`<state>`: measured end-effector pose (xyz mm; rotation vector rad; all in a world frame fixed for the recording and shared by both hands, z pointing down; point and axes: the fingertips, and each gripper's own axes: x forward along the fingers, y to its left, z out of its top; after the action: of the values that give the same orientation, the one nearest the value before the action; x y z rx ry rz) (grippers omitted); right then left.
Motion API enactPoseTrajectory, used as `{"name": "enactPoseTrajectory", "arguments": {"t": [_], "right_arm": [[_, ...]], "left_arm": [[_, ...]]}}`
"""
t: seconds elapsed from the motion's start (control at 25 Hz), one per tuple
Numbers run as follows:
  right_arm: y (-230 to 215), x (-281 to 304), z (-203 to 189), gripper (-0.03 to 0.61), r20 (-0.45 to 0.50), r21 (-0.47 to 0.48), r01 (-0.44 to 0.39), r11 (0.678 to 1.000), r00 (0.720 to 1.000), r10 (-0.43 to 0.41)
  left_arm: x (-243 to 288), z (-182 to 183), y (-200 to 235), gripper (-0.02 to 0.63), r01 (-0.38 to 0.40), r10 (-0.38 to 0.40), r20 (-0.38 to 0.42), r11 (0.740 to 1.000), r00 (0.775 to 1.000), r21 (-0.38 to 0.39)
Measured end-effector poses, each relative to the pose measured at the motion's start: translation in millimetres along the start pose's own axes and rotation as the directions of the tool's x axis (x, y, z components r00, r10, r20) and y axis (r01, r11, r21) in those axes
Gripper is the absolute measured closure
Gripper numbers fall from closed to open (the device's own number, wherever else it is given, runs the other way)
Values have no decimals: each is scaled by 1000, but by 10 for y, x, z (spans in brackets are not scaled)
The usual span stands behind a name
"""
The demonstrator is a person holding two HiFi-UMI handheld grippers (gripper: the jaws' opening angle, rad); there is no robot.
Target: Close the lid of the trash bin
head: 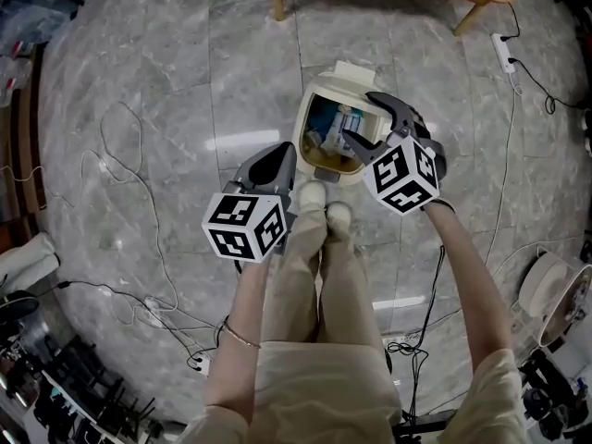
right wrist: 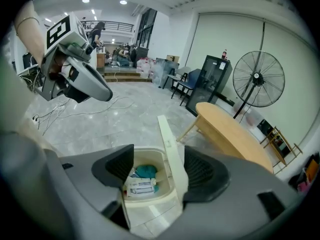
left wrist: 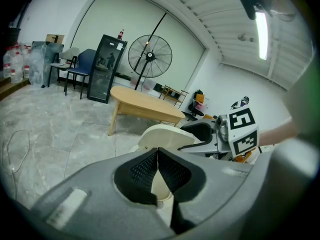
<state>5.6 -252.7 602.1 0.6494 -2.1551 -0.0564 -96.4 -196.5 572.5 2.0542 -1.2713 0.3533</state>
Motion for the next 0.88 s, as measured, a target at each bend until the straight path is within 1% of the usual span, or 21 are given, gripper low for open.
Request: {"name": "enactPoseTrajectory", "arguments": {"t": [0.24, 0.68, 0.88], "right_arm": [[246, -7, -60, 273, 3, -11, -27, 1000, 1000, 27], [542, 31, -184, 273, 34, 2, -68, 998, 997, 68], [744, 51, -250, 273, 48, 5, -104, 995, 994, 103]], "left_arm": [[-152, -208, -103, 591, -24, 24, 4, 999, 1000, -22], [-229, -520, -159, 591, -70, 71, 1, 995, 997, -66], [-248, -698, -159, 591, -88, 88, -7, 992, 996, -91]]}}
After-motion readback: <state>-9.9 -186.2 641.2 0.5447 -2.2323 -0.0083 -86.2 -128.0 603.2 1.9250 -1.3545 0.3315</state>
